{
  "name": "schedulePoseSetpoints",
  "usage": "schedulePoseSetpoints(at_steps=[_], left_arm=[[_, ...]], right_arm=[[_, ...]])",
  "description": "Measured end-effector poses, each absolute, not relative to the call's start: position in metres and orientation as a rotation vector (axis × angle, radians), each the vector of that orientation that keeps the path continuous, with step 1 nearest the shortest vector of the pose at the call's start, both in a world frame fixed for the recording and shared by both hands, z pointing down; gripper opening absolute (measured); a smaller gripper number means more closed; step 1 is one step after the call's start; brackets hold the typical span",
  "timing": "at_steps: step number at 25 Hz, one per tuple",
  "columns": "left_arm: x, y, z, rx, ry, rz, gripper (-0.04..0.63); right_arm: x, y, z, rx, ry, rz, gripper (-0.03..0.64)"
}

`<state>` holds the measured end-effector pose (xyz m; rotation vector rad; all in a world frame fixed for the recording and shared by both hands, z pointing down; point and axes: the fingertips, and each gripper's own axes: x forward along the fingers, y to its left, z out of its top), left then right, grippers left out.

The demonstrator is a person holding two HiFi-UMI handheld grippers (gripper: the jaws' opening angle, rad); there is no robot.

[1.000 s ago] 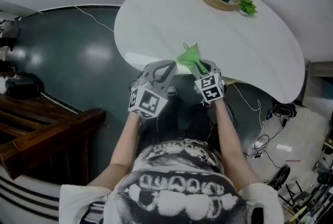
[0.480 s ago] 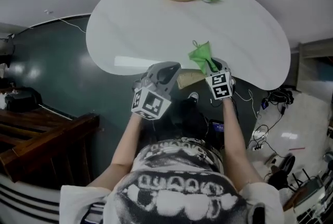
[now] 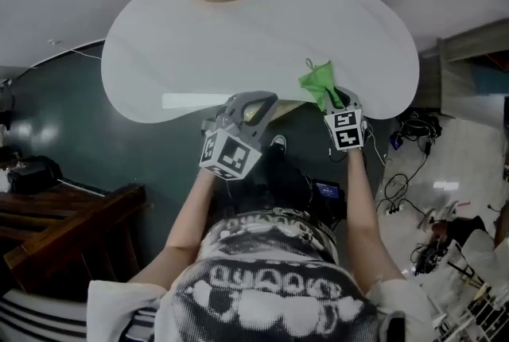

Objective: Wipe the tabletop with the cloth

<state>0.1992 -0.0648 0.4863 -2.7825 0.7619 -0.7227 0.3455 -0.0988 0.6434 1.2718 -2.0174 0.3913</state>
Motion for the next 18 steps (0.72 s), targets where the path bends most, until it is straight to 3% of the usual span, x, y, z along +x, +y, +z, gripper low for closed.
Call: schedulePoseSetpoints(at_steps=[18], left_arm=[[0.296,-0.045,0.488,-2.784,0.508,-0.719,0.006]], right_arm=[[0.541,-0.037,0.647,1.549,-1.743,0.474,0.054]])
